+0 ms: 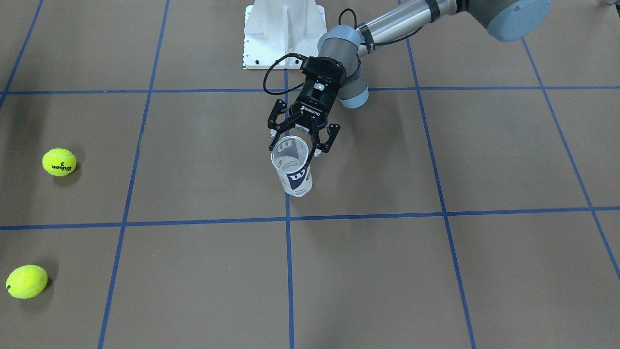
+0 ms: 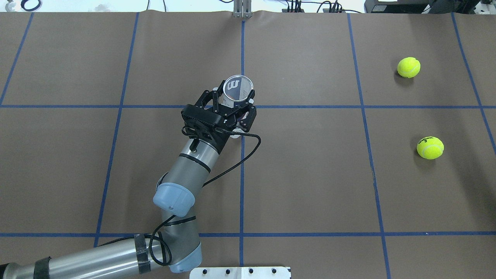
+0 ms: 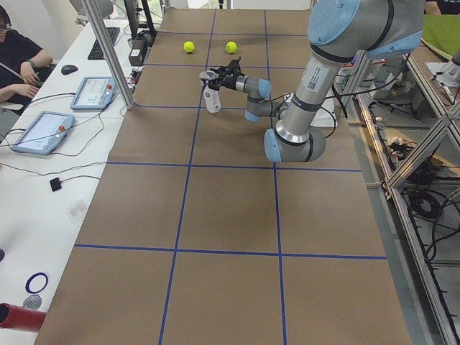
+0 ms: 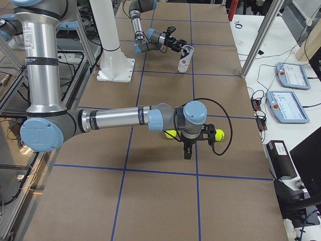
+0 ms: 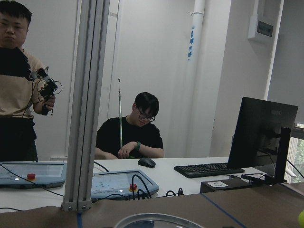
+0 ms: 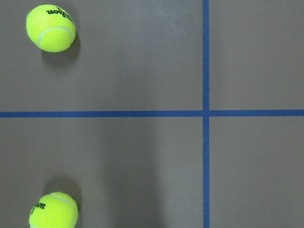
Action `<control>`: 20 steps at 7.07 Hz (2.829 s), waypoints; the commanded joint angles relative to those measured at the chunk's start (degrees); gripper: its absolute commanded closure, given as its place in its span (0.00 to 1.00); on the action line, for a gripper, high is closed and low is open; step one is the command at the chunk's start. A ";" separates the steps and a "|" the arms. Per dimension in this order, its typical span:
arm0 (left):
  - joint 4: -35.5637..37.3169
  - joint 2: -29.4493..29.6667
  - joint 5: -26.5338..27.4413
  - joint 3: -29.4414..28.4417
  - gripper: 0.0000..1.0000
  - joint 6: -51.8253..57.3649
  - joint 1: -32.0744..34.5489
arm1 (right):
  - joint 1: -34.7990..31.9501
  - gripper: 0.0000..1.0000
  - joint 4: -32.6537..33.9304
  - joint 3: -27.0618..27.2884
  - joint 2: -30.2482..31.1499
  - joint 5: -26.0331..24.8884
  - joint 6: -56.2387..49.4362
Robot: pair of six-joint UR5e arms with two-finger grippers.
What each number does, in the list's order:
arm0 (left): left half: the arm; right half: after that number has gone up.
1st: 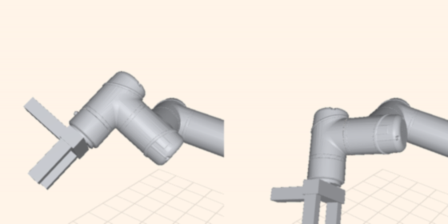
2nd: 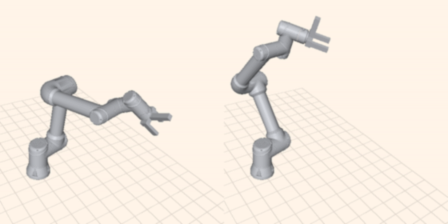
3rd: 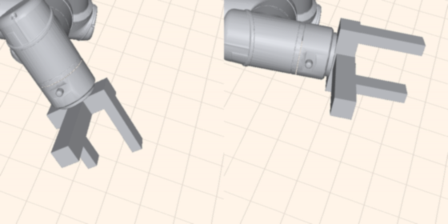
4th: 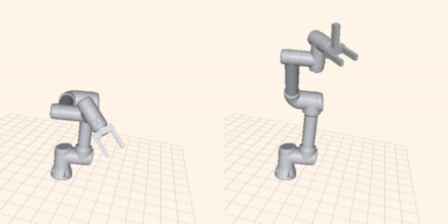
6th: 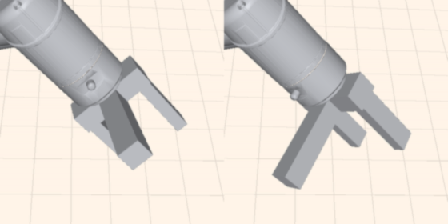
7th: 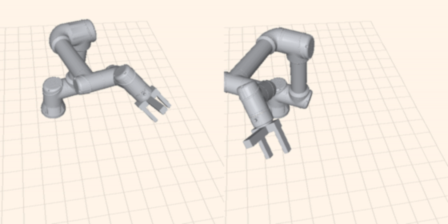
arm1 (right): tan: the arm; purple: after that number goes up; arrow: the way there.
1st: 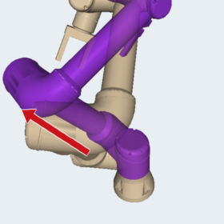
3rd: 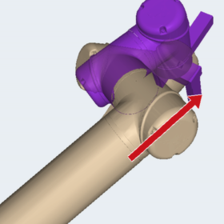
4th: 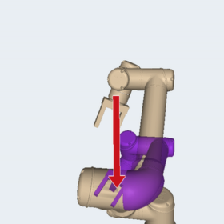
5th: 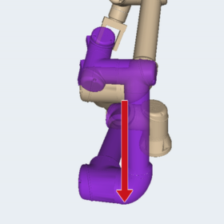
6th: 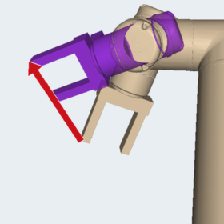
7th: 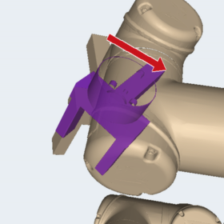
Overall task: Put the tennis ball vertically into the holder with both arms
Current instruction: 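Lower the upright can onto the table with the left gripper, then open the left gripper and draw it back from the can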
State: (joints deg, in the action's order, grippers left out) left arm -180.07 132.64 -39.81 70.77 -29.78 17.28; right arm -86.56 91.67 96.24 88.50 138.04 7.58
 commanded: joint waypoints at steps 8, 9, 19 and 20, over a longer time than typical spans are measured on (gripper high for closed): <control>0.85 -0.44 -0.44 6.01 0.01 0.86 0.73 | 0.34 0.00 0.00 -0.18 0.00 -0.05 0.06; 0.94 -0.54 -0.62 6.74 0.01 1.99 1.17 | 0.34 0.00 0.00 -0.18 0.00 -0.05 0.15; 41.59 -27.96 -25.23 44.11 0.01 -7.69 -0.49 | 2.44 0.00 0.00 -1.83 -3.51 -0.84 -0.11; 41.73 -27.87 -25.23 42.88 0.01 -13.32 -0.67 | 2.54 0.00 0.09 -3.33 -3.43 -0.49 0.85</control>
State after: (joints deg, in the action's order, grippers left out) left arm -141.68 105.22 -64.11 113.91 -36.08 16.67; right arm -84.54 91.77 94.50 85.10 137.34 7.74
